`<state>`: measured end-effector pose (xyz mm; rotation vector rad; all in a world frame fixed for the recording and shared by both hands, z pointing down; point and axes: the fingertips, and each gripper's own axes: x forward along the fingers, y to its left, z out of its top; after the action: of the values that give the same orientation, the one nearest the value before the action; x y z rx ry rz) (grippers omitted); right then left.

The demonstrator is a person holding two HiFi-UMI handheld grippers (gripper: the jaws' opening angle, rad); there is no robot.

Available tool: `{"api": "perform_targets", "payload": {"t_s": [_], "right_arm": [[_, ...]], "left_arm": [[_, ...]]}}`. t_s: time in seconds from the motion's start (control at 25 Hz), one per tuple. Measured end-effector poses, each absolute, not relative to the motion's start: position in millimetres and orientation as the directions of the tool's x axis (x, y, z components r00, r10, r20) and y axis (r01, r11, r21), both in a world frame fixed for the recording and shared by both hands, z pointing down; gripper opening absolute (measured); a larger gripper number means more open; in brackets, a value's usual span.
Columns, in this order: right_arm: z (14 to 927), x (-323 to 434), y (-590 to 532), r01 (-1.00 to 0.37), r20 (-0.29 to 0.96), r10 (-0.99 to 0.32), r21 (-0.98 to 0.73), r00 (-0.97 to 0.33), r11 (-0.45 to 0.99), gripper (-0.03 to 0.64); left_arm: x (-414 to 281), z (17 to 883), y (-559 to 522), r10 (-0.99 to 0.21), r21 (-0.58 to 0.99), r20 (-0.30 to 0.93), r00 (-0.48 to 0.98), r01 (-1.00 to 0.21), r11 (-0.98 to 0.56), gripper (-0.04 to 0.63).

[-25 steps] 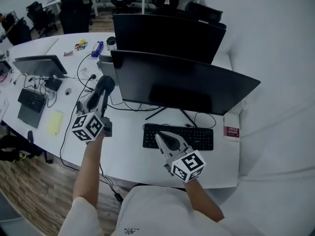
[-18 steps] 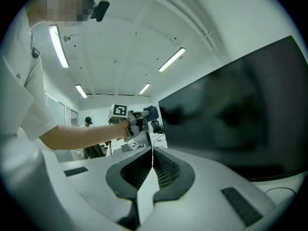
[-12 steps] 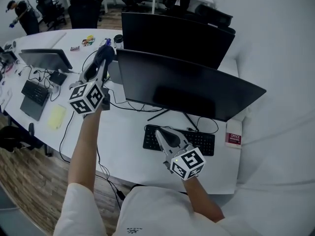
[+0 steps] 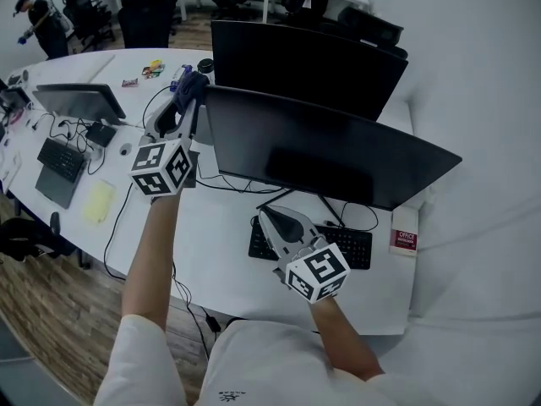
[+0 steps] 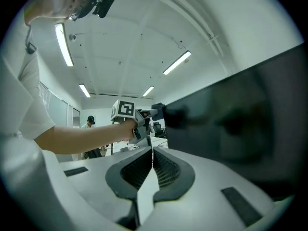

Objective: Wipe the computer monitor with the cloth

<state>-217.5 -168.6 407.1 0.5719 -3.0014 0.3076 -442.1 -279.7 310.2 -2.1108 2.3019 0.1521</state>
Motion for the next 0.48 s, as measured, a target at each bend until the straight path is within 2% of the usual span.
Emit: {"api": "perform_targets", "payload": {"t_s": [0.48], "right_arm": [[419.3,-211.8,-170.7,-0.411,0.133,-0.391,-0.203,-0.911,0.889,0.020]], "left_arm": [[-435.8,346.6,-279.0,-0.999,0.051,-0.021,-0.046,-0.998,0.045,0.133]]}}
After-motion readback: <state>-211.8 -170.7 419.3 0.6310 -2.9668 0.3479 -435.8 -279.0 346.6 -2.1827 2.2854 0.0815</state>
